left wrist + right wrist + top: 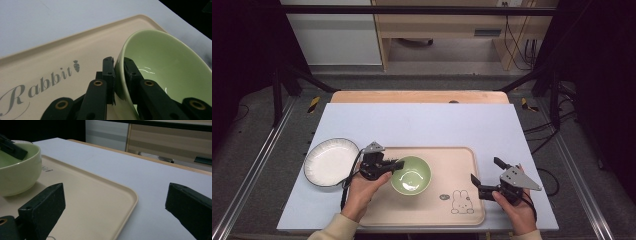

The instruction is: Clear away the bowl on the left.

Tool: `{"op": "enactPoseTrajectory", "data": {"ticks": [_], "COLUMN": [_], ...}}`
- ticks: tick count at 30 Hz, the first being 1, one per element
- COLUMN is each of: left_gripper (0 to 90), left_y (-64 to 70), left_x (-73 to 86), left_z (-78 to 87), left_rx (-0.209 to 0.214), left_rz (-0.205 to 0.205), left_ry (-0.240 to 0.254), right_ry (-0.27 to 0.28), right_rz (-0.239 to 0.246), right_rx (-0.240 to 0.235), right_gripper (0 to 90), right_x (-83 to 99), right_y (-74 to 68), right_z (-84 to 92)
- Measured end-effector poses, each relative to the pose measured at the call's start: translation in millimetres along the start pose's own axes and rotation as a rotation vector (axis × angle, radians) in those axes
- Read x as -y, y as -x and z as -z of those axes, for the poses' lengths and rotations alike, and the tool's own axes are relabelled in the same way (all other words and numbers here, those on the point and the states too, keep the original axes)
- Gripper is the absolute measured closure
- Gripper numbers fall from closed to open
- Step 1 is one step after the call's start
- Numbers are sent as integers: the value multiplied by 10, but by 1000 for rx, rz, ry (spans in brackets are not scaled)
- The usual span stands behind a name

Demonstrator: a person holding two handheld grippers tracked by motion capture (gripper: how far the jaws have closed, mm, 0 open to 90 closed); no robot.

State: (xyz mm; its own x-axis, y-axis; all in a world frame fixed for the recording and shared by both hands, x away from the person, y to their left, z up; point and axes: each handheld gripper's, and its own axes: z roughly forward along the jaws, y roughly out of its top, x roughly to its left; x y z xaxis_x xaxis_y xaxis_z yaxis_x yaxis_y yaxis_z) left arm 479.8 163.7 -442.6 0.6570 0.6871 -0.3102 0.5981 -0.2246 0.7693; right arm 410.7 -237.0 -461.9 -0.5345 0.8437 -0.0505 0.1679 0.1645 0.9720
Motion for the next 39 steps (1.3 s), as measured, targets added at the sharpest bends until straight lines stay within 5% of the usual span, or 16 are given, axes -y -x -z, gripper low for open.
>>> {"op": "enactPoseTrajectory", "data": {"ticks": [25,39], "left_gripper": [809,812], "left_y": [29,-30], "left_x": [31,51], "left_z": [-99,-113], "left_rx": [17,34], "left_rz": [-8,23], "left_ry": [-55,-65], "right_ry": [0,-1], "right_rz": [-1,-3], "right_rx": [-1,2], "right_gripper": [28,27], "right_x": [-5,-3], "right_y": [1,3], "right_z": [12,15]}}
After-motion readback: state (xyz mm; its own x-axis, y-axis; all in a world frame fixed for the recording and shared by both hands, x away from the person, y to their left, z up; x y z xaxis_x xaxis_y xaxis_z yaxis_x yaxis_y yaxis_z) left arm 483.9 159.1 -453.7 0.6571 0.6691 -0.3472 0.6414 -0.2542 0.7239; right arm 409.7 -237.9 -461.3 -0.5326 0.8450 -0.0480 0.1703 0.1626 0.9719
